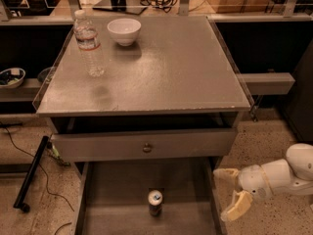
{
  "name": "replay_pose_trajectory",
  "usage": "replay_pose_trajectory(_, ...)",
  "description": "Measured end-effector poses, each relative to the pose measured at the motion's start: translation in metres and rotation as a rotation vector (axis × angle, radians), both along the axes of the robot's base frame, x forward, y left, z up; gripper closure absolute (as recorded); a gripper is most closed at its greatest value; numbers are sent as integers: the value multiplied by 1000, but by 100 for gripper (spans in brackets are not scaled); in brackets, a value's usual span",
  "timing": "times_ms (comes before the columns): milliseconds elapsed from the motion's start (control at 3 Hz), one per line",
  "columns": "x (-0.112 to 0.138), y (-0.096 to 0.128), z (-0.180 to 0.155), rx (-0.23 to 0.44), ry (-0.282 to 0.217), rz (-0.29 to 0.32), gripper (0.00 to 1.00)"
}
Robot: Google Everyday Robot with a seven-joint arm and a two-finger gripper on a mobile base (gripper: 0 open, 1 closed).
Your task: Pick redbull can from middle drawer and place on counter
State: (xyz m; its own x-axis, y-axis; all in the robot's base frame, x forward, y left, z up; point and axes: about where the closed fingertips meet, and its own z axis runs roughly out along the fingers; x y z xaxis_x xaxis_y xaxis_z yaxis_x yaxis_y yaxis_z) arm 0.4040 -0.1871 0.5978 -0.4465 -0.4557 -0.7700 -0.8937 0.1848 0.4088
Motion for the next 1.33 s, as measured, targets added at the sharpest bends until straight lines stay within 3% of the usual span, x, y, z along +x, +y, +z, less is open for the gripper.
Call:
replay_pose_trajectory(333,8,12,-12,20,4,15,0)
replay_pose_trajectory(667,11,29,-22,7,42,55,0)
replay_pose_trajectory(1333,5,30,-34,19,58,47,0)
